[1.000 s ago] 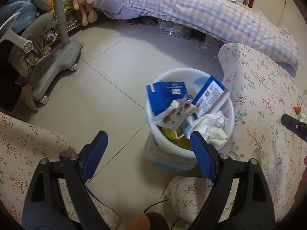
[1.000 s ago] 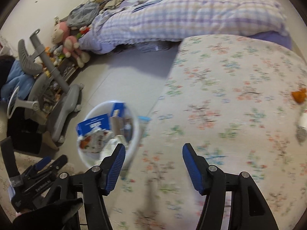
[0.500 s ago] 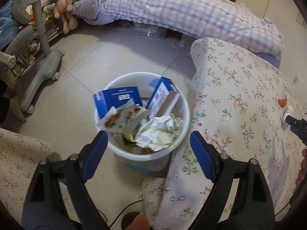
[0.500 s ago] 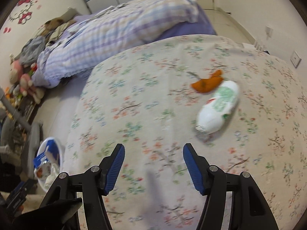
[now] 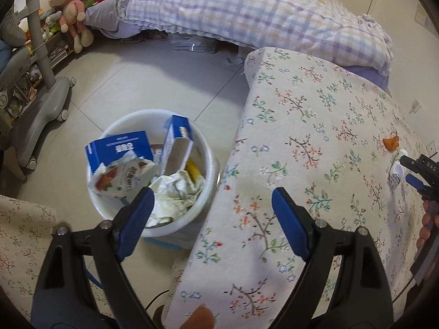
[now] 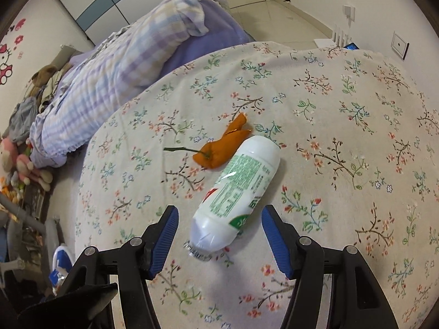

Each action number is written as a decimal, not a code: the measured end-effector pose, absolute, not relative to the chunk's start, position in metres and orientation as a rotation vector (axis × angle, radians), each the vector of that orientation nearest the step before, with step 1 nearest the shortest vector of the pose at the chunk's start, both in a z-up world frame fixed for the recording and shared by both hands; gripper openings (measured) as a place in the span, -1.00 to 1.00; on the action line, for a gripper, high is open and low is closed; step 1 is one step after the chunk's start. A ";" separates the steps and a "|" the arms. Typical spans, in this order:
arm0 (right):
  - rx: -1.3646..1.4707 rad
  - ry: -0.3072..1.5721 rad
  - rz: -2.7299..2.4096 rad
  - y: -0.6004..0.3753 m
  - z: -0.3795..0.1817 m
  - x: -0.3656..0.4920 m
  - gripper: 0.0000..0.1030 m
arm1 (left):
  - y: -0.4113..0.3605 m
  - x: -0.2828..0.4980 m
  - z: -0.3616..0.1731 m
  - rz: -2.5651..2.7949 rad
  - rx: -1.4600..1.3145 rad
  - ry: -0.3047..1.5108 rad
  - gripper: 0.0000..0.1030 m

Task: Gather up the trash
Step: 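Move the left tool to the orange peel while the right tool approaches the white bottle, then grasp the orange peel with the left tool while the right tool grasps the white bottle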

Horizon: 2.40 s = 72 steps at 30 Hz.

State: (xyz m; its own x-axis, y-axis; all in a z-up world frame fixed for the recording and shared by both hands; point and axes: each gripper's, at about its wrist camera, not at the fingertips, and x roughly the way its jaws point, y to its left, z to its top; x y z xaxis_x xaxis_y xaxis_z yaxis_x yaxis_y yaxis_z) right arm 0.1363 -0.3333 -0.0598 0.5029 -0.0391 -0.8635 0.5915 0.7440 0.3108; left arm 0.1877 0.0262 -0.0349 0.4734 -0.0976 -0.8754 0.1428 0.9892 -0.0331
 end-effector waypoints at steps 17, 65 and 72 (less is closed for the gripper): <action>0.602 0.999 -0.373 -0.353 -0.062 0.119 -0.15 | -0.073 0.167 -0.034 -0.292 0.165 1.050 0.69; 0.631 1.022 -0.360 -0.452 -0.059 0.021 -0.17 | -0.259 0.181 -0.055 -0.609 0.210 0.947 -0.61; 0.608 1.019 -0.300 -0.423 -0.047 0.021 -0.17 | -0.201 0.161 -0.032 -0.573 0.184 0.956 -0.61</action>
